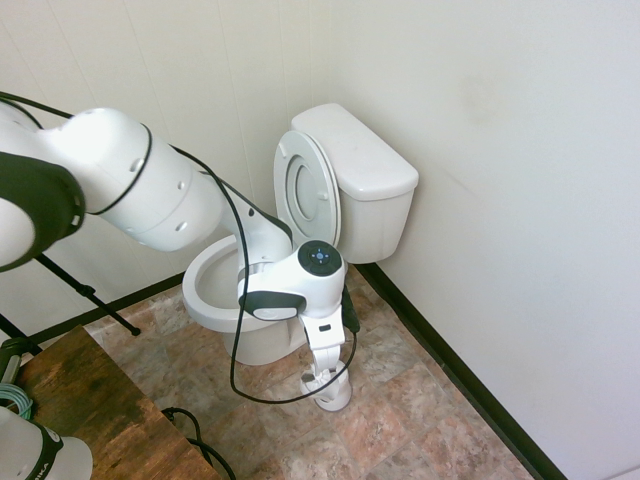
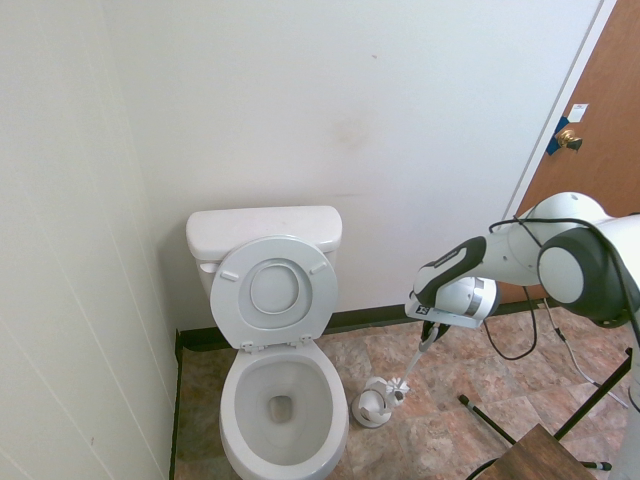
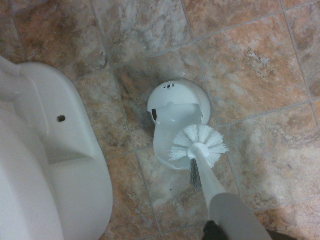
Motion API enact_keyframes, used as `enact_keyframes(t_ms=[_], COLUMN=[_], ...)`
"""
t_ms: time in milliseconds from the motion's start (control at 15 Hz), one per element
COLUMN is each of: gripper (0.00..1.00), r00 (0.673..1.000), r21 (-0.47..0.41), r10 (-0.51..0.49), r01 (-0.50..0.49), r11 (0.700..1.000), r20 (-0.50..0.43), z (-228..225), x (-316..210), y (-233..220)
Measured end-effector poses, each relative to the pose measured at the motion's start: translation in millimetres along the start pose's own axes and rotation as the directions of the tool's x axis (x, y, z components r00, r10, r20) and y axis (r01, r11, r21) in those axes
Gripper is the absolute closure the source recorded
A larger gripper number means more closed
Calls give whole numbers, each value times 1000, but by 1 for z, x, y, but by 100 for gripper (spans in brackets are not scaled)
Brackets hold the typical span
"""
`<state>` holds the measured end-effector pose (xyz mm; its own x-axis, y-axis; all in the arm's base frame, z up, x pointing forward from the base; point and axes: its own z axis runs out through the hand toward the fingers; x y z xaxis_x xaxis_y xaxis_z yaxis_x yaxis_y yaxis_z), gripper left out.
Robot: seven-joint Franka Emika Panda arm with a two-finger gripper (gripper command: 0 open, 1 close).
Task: Clean the toilet
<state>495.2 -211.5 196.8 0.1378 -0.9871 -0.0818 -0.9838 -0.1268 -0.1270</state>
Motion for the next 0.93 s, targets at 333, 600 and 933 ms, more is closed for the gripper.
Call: enact_keyframes(t_ms=[333, 600, 933], gripper=[100, 100, 100], r00=[1000, 997, 989], r21=[84, 132, 165], r10=[-18, -75, -140], r01=[19, 80, 146], r11=[996, 988, 975], r20=[-20, -36, -52], z=[-79, -134, -162], x=[-38, -90, -140], y=[-22, -21, -7])
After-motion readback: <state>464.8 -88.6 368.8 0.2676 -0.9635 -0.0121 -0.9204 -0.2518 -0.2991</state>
